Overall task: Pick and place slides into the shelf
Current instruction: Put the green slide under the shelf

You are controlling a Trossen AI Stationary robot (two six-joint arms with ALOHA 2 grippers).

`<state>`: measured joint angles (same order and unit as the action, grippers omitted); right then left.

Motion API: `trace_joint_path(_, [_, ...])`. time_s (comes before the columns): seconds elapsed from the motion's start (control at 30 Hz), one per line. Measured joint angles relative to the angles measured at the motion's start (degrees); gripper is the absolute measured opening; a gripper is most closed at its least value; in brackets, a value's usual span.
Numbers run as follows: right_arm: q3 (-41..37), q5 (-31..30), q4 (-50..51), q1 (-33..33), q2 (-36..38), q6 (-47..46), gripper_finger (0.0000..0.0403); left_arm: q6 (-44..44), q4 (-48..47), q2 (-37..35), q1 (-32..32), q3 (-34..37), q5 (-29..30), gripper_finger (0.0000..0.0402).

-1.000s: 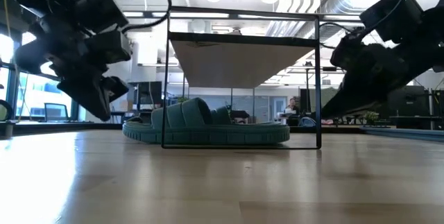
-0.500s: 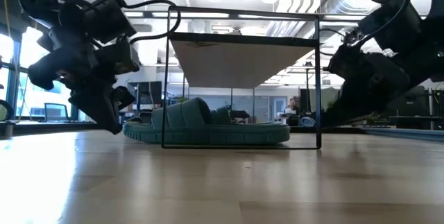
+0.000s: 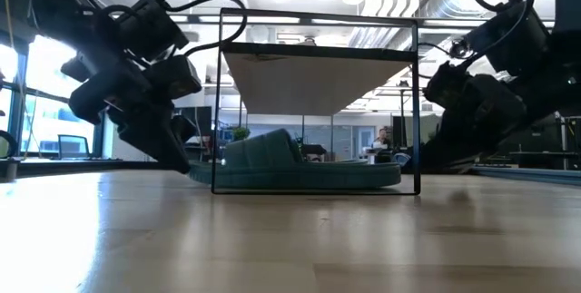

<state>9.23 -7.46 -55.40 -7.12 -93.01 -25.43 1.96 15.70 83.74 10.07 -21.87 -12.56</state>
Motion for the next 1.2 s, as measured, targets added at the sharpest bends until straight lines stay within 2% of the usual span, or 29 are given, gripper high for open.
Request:
trace_joint_path(0.23, [0.0, -0.7, -2.7, 0.1, -4.5, -1.6, 0.0000, 0.0, 4.6, 1.9, 0.0, 0.0, 0.1, 0.0001])
trace_joint_path(0.43, [0.0, -1.6, -4.1, 2.3, -5.3, -1.9, 0.0000, 0.9, 6.1, 3.1, 0.0, 0.0, 0.7, 0.0000])
trace_joint_path(0.97, [0.0, -3.2, -4.9, 9.8, -5.3, -1.6, 0.0000, 1.9, 8.3, 3.6, 0.0, 0.0, 8.1, 0.0000])
trace_joint_path(1.07, [0.0, -1.1, -4.9, 10.6, -5.3, -1.8, 0.0000, 2.2, 8.3, 3.6, 0.0, 0.0, 7.8, 0.0001])
trace_joint_path(1.2, [0.0, 1.5, -4.9, 9.7, -5.3, -3.1, 0.0000, 2.4, 8.3, 3.6, 0.0, 0.0, 3.5, 0.0000])
